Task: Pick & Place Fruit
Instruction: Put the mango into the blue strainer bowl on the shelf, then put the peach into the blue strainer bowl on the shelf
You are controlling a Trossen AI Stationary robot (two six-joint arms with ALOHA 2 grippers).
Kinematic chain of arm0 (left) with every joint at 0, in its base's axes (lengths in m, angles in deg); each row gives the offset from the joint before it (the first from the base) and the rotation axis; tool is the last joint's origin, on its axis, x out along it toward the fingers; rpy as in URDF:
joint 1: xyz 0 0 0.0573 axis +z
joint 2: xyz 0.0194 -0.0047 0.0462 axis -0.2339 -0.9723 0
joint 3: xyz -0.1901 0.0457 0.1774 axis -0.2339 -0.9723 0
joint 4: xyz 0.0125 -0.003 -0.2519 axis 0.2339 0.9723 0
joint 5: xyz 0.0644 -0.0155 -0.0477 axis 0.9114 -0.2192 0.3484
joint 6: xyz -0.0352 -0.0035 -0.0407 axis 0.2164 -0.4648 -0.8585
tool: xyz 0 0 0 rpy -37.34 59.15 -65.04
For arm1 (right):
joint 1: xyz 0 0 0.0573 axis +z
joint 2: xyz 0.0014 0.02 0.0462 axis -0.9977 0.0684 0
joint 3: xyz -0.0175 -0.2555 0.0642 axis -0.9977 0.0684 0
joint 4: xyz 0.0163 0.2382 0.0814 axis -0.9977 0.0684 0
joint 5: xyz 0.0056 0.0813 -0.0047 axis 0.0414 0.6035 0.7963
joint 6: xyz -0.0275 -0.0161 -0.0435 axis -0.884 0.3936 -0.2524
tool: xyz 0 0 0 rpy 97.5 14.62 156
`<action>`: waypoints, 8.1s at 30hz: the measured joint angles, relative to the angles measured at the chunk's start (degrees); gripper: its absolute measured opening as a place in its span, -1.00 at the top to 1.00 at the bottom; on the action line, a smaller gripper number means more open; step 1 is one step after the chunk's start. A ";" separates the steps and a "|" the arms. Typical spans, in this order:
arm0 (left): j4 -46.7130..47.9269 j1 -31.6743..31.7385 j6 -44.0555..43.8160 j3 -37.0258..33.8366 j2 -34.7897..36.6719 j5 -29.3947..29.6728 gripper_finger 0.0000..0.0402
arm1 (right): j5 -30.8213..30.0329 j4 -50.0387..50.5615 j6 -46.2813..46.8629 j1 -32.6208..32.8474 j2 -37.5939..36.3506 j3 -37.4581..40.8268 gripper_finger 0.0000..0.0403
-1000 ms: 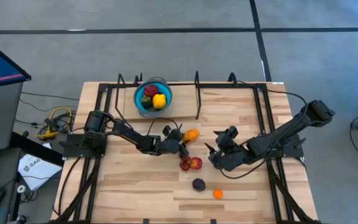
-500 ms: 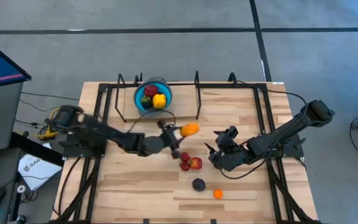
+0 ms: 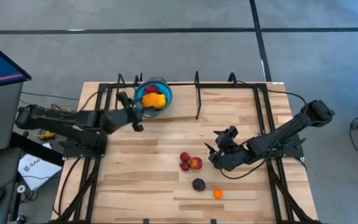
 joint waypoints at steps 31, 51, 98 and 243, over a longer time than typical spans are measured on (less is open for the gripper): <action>8.58 12.63 2.78 -0.66 -11.14 -12.32 -0.40 | -1.30 -1.23 0.02 -1.26 0.00 0.00 -0.62; 1.54 9.73 -16.61 -0.58 2.50 -26.44 -0.43 | -0.40 -6.96 -0.28 -0.92 4.20 0.00 -0.62; -30.19 -7.02 -28.80 -0.62 -33.78 -32.71 -0.08 | 46.77 -5.08 -29.03 -9.64 23.83 -12.79 -0.18; -50.66 -7.53 19.55 -0.74 -20.62 -23.24 -0.54 | 74.36 -101.08 12.06 -35.27 28.31 -7.70 -0.25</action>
